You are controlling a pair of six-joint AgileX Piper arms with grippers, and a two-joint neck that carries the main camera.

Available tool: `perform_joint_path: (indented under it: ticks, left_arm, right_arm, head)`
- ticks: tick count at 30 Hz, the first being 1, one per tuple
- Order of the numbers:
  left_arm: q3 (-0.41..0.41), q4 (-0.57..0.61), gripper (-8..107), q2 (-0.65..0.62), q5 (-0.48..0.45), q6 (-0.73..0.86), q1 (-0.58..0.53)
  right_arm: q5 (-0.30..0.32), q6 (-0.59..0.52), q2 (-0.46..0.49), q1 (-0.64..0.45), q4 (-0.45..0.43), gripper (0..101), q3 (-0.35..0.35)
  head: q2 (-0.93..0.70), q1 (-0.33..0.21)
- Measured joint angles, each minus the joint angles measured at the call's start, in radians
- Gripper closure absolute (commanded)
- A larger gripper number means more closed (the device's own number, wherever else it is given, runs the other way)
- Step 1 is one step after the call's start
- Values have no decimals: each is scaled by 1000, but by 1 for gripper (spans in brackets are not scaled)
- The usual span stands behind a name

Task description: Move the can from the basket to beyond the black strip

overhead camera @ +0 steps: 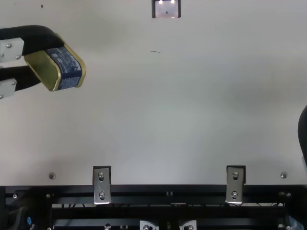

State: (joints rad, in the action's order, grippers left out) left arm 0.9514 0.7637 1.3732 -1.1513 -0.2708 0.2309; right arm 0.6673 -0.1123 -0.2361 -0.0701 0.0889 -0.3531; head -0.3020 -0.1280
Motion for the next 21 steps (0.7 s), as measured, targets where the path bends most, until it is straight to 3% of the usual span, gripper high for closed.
perform_joint_path:
  ticks: [13,21]
  left_arm:
    - [71,-194,89,-102,65,154,-175]
    - [86,-269,89,-138,43,271,-291]
  right_arm:
    - [0,0,0,0,0,0,0]
    - [0,0,0,0,0,0,0]
  head:
    - [194,36]
    - [256,107]
